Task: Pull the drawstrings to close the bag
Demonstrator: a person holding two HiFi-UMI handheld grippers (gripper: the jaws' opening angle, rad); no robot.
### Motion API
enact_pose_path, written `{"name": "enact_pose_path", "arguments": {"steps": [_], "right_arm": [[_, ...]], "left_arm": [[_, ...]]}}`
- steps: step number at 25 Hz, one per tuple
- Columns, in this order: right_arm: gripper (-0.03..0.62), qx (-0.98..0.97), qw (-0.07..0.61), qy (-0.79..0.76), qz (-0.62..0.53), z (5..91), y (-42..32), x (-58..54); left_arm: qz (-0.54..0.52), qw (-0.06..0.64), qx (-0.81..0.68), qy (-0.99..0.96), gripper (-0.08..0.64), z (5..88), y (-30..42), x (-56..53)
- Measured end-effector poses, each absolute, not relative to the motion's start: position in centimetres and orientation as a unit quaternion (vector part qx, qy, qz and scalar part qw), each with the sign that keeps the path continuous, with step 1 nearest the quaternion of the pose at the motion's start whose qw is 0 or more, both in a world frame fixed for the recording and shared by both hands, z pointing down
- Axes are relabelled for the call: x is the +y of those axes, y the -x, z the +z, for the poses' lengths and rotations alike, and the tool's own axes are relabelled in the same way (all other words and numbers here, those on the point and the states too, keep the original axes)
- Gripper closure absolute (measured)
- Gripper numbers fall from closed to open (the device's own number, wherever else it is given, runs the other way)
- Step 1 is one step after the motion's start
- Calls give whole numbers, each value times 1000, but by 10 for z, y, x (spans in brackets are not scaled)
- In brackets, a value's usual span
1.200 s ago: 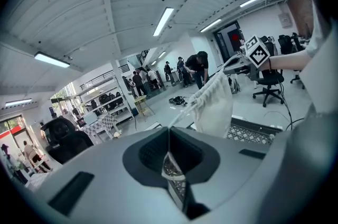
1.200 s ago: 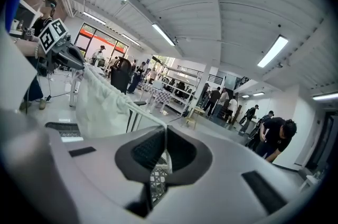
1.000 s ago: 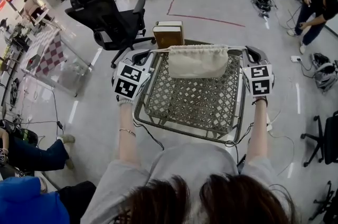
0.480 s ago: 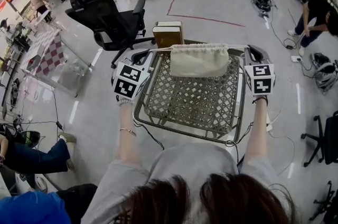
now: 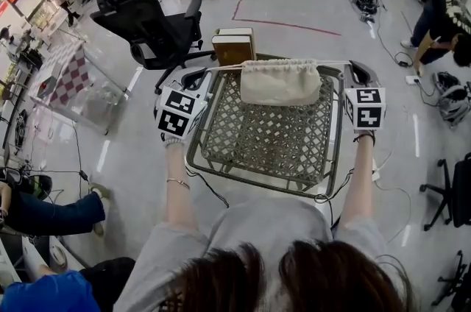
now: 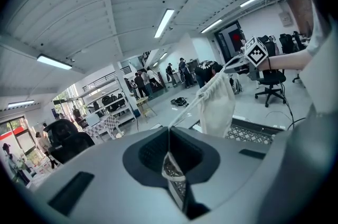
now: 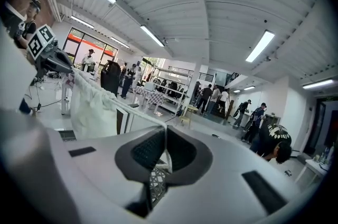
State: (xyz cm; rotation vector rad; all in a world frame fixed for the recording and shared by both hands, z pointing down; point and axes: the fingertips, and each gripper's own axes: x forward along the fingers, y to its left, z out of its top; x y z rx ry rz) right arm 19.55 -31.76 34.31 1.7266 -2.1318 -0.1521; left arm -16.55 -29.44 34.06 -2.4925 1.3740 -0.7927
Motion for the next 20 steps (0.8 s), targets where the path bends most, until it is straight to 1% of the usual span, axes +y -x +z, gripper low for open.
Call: {"name": "enact_pose_path", "arguments": {"steps": [20], "right_arm": [[566, -750, 174, -637, -34, 342, -206, -319]], "left_arm": [[-265, 100, 466, 838, 534, 338, 175, -293]]}}
